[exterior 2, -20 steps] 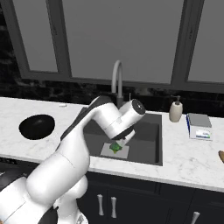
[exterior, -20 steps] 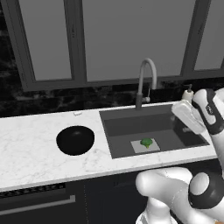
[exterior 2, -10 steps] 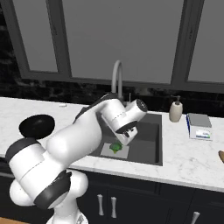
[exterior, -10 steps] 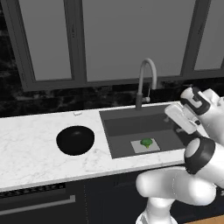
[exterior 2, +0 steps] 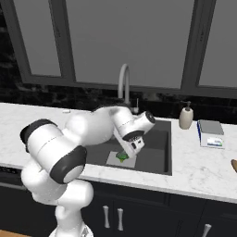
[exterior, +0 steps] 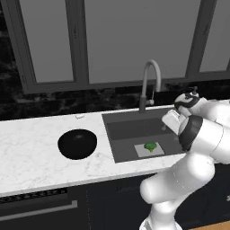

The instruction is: Pick the broccoli from the sink and place it in the bowl. Then pick the bowl and place it in the microwave. Then close the microwave door and press the start button.

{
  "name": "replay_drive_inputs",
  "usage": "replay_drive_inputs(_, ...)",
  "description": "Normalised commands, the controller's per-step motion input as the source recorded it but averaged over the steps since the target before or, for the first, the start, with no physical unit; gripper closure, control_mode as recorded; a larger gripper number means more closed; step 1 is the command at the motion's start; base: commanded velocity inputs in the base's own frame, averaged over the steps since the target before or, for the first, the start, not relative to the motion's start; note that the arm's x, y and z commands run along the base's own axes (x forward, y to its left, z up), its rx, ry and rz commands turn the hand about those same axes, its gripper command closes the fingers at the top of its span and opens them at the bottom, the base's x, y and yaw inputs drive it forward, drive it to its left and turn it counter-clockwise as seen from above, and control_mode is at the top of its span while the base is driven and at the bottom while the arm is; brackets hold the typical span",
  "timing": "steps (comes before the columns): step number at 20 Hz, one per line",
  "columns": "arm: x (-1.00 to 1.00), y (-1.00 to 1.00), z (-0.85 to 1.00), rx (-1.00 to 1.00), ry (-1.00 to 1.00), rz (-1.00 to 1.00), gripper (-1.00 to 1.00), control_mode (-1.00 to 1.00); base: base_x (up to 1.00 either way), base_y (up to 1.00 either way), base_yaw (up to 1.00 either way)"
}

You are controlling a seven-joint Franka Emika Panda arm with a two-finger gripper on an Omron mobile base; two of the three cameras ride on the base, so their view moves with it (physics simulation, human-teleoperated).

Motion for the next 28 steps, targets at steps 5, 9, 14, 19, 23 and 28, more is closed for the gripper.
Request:
replay_drive_inputs(5,0.15,-0.1,-0.49,0.1,0.01,0.0,-1.0,-1.0,0.0,0.0,0.0)
replay_drive_inputs(9,0.38,0.0,-0.5,0.07,0.05,-0.01,-1.0,-1.0,0.0,0.0,0.0)
replay_drive_inputs(14,0.38,0.0,-0.4,0.0,0.13,-0.03,-1.0,-1.0,0.0,0.0,0.0)
replay_drive_inputs(19,0.3,0.0,-0.26,0.0,0.08,-0.02,-1.0,-1.0,0.0,0.0,0.0)
replay_drive_inputs(23,0.08,-0.02,-0.29,0.0,-0.05,0.0,-1.0,-1.0,0.0,0.0,0.0)
replay_drive_inputs(28,0.11,-0.1,-0.26,0.0,0.0,0.0,-1.0,-1.0,0.0,0.0,0.0)
